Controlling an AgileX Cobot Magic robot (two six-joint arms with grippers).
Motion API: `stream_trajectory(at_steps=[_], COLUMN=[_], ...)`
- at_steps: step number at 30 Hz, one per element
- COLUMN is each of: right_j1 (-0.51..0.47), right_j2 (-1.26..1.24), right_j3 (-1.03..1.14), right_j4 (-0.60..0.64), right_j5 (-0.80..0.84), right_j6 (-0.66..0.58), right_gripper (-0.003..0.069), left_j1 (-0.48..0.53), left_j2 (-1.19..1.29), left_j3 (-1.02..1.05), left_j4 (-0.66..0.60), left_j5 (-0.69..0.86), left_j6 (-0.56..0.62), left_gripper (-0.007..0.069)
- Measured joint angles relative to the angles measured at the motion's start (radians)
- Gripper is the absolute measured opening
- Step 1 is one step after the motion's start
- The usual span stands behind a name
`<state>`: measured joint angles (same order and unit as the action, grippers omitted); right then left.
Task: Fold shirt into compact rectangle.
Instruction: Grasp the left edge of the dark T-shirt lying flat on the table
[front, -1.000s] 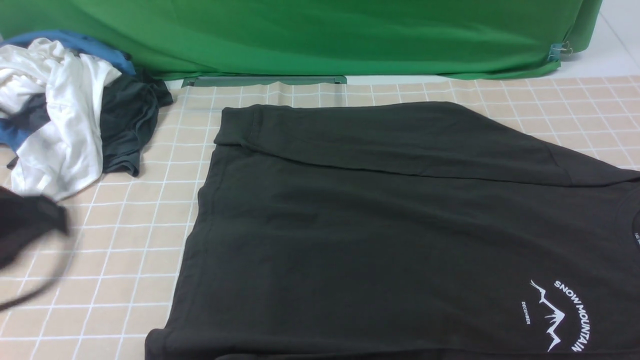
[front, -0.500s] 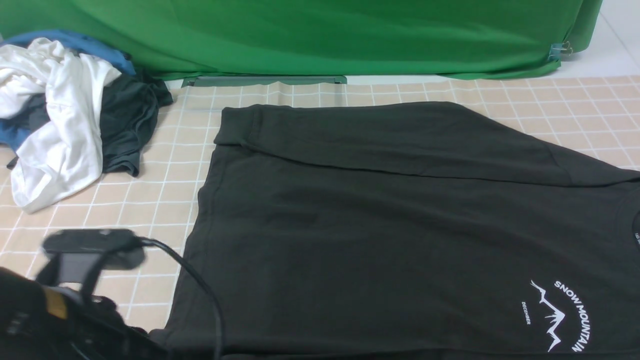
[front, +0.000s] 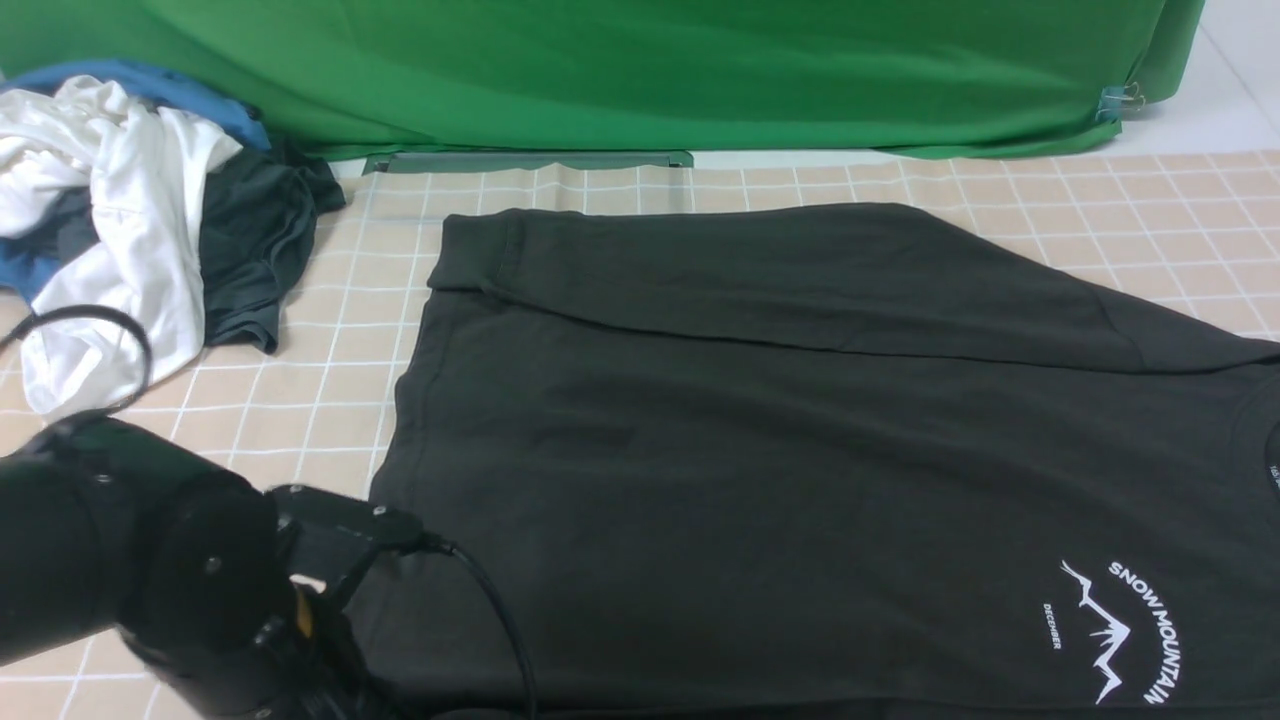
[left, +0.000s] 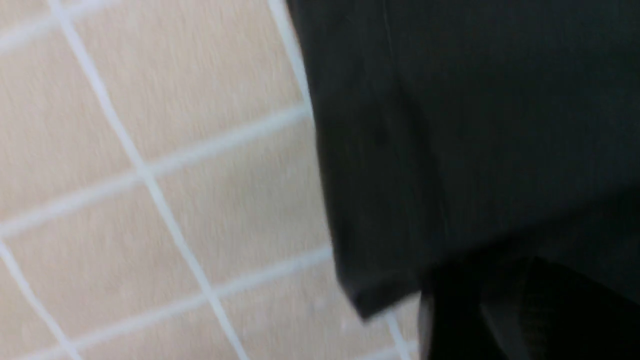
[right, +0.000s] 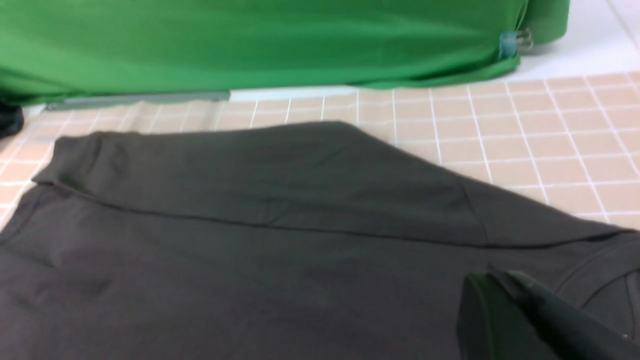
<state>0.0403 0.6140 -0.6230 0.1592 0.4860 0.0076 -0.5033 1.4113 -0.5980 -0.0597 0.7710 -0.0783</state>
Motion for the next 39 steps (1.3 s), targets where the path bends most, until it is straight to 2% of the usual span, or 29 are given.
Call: stream_trajectory(at_steps=[3, 4, 5, 8, 15, 19, 28, 31, 36, 39], right_j1=[0.0, 0.0, 0.0, 0.0, 0.0, 0.0, 0.0, 0.0, 0.0, 0.0], right_j2=[0.002, 0.002, 0.002, 0.002, 0.002, 0.002, 0.002, 0.002, 0.002, 0.002], right_j3=[0.001, 0.001, 0.001, 0.001, 0.001, 0.001, 0.001, 0.001, 0.001, 0.001], right_j4=[0.004, 0.004, 0.005, 0.005, 0.007, 0.008, 0.009, 0.009, 0.01, 0.01], right_j5=[0.002, 0.002, 0.002, 0.002, 0.002, 0.002, 0.003, 0.003, 0.003, 0.003], right_j6=[-0.008, -0.008, -0.008, -0.008, -0.008, -0.008, -0.008, -0.008, -0.008, -0.008], right_gripper=[0.0036, 0.0036, 0.0036, 0.0036, 0.0036, 0.0036, 0.0036, 0.0038, 0.0038, 0.0038], left_j1=[0.0, 0.0, 0.0, 0.0, 0.0, 0.0, -0.001, -0.001, -0.001, -0.001], left_j2=[0.01, 0.011, 0.011, 0.011, 0.012, 0.023, 0.081, 0.085, 0.082, 0.057], left_j3=[0.0, 0.0, 0.0, 0.0, 0.0, 0.0, 0.007, 0.005, -0.004, -0.001], left_j4=[0.007, 0.007, 0.013, 0.016, -0.055, -0.098, -0.102, -0.094, -0.113, -0.135], left_j5=[-0.058, -0.062, -0.088, -0.103, -0.083, -0.063, -0.058, -0.049, -0.012, 0.005], left_j6=[0.001, 0.001, 0.001, 0.002, 0.031, 0.058, 0.063, 0.063, 0.069, 0.084], left_gripper=[0.0334, 0.034, 0.0397, 0.0445, 0.0448, 0.041, 0.0349, 0.0289, 0.0069, 0.0032])
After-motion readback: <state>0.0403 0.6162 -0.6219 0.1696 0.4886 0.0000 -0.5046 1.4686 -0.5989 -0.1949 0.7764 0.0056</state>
